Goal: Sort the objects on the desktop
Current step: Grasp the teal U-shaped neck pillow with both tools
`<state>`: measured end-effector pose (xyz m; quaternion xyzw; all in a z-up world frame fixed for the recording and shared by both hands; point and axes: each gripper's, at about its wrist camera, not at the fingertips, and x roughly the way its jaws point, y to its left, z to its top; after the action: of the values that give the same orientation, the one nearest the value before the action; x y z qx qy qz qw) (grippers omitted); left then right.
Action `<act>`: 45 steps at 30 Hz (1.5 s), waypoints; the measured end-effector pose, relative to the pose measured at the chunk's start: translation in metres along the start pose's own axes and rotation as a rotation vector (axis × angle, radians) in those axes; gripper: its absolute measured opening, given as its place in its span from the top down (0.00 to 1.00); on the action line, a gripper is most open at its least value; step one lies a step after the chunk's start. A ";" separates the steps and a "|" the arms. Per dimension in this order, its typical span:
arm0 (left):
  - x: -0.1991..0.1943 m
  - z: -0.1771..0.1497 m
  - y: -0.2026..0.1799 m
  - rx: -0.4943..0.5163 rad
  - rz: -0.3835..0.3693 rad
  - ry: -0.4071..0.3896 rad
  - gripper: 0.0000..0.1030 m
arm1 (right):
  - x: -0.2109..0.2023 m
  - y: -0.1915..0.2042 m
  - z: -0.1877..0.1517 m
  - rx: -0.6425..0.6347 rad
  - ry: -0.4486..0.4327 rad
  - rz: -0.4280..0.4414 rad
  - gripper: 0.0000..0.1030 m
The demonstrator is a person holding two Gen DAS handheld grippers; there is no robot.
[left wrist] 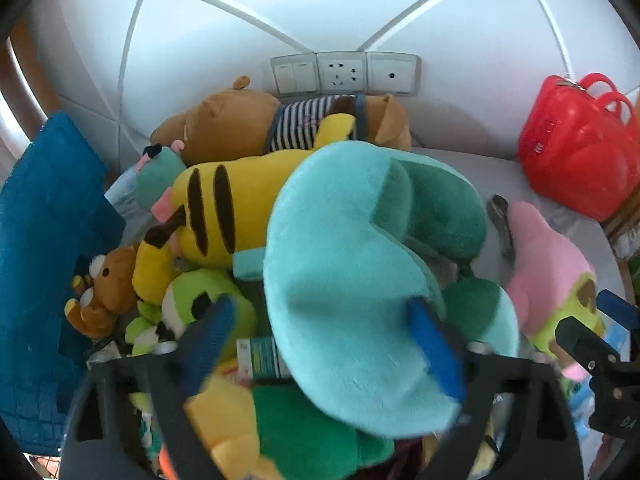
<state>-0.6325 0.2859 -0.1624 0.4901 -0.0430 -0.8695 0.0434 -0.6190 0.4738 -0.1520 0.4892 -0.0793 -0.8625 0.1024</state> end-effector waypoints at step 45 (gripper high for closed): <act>0.085 -0.025 0.006 -0.009 -0.167 0.054 0.00 | 0.179 0.013 0.056 -0.212 0.052 0.067 0.00</act>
<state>-0.6549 0.2693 -0.2468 0.5152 0.0030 -0.8566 -0.0262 -0.7557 0.4183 -0.2682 0.4949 -0.0015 -0.8491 0.1844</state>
